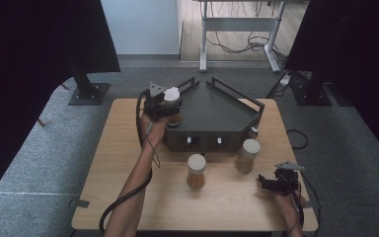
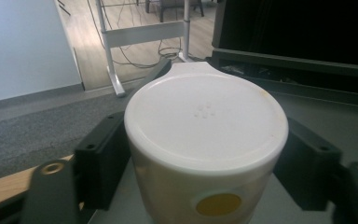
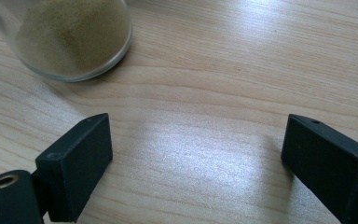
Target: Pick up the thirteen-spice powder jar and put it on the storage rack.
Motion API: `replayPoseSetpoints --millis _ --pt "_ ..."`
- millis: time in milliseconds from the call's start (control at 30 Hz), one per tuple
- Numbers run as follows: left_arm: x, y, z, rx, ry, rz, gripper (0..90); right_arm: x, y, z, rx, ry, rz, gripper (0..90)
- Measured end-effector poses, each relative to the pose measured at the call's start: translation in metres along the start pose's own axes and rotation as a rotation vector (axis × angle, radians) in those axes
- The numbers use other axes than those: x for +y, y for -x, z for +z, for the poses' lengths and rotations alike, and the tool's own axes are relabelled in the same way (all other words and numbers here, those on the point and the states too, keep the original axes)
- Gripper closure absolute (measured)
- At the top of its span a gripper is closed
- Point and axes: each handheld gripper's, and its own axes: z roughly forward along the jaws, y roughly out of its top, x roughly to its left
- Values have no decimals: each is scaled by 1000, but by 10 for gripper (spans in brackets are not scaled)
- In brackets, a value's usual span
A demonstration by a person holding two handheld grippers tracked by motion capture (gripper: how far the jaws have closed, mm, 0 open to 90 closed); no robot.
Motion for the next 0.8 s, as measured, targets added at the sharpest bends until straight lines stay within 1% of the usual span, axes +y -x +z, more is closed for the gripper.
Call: replayPoseSetpoints --millis 67,233,300,433,633,800 --pt "0 0 -1 7 3 12 142 0 0 0 0 0 0 80" --pt "-3 2 -5 8 13 21 71 0 0 0 0 0 0 80" --pt "-4 3 -8 3 16 32 59 0 0 0 0 0 0 80" --pt "-6 3 -12 -7 27 34 52 0 0 0 0 0 -1 80" --pt "-11 4 -21 -23 34 18 51 0 0 0 0 0 -1 80" --pt "-16 1 -28 -36 38 -11 54 0 0 0 0 0 -1 80"
